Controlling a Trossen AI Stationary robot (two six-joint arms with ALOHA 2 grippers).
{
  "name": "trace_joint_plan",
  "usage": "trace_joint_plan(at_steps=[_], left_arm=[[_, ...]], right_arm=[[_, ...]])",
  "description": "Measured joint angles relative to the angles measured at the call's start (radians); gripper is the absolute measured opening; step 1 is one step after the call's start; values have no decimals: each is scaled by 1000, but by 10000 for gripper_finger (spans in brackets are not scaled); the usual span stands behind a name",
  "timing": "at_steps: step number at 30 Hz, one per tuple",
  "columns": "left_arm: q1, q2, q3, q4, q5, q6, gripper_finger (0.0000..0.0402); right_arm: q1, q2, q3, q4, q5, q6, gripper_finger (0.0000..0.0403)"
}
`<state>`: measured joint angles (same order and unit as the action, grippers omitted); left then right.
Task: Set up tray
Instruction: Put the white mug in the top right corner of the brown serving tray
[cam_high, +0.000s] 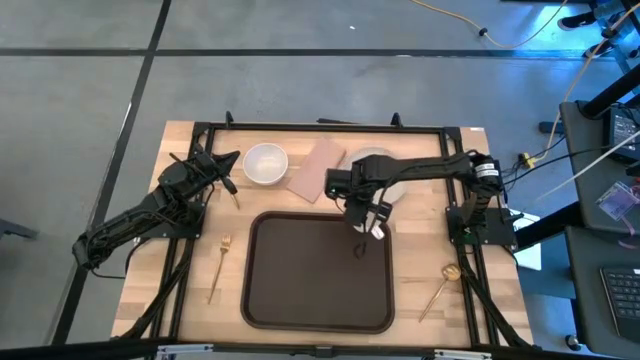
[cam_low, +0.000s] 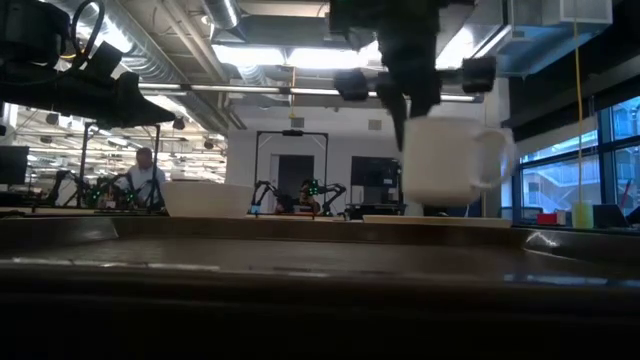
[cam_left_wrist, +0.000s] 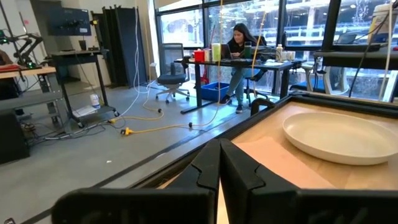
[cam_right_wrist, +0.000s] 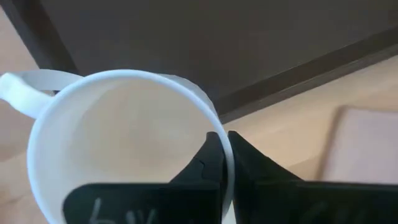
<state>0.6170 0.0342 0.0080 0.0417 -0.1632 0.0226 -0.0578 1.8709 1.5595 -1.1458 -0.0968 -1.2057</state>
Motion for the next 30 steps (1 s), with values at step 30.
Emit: trace_joint_plan(at_steps=[30], left_arm=[[0, 64, 0, 0, 1, -17, 4]], right_arm=[[77, -1, -155, 116, 9, 166, 6]])
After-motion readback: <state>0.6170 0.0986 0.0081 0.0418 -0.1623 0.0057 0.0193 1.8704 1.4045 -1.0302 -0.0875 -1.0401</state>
